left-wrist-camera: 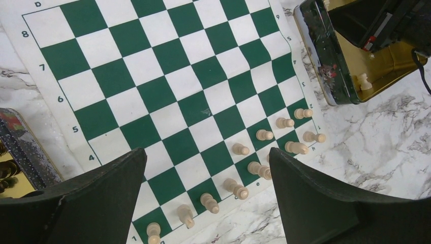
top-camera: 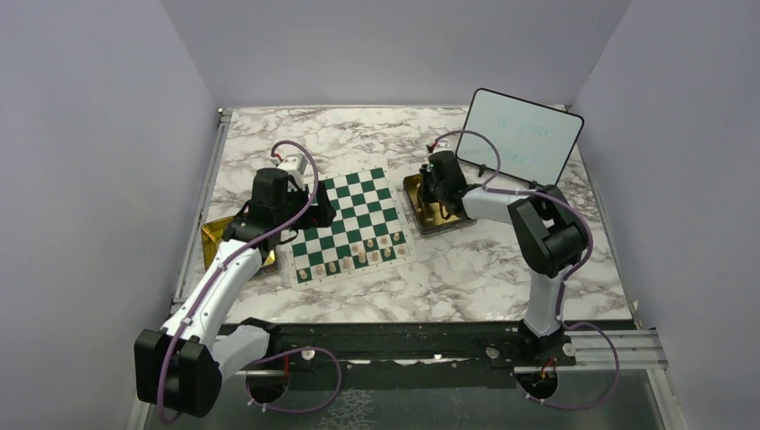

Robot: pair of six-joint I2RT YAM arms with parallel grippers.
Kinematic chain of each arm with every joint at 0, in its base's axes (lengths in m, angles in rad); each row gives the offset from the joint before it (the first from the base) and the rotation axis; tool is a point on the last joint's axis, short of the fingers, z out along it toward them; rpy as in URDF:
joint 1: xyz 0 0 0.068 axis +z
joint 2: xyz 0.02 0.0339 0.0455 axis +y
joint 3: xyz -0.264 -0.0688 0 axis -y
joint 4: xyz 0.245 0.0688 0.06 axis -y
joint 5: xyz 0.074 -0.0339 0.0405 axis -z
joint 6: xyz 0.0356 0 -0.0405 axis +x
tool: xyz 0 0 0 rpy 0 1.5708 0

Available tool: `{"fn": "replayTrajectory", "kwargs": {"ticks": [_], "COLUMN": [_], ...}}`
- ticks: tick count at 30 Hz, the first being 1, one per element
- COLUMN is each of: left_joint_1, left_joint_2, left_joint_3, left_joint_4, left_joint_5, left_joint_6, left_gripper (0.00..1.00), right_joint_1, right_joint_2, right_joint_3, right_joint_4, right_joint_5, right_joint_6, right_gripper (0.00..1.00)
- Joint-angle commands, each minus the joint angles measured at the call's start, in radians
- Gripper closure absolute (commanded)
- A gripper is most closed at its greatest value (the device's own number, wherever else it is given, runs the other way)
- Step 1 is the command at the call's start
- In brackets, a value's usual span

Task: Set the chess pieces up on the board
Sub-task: Pick up the chess piece from the storage box.

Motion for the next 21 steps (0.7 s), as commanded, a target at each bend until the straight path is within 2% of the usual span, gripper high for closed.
{"fn": "replayTrajectory", "kwargs": {"ticks": [1, 11, 15, 21], "left_joint_1": [0.004, 0.004, 0.004, 0.004], "left_joint_2": [0.008, 0.015, 0.015, 0.009], "left_joint_3": [-0.014, -0.013, -0.014, -0.024], "left_joint_4": [0.032, 0.035, 0.037, 0.051], "left_joint_5": [-0.018, -0.017, -0.009, 0.026], "left_joint_6": [-0.005, -0.008, -0.008, -0.039], "left_gripper": [0.09, 0.10, 0.10, 0.14], "right_joint_1": [-0.006, -0.007, -0.013, -0.013], "right_joint_2": [-0.043, -0.105, -0.129, -0.247], "right_joint_3": [-0.016, -0.014, 0.012, -0.011], "right_joint_4": [0.014, -0.044, -0.145, -0.245], "right_joint_5": [0.041, 0.028, 0.032, -0.074], "right_joint_6": [0.002, 0.008, 0.026, -0.003], "right_gripper": [0.91, 0.91, 0.90, 0.90]}}
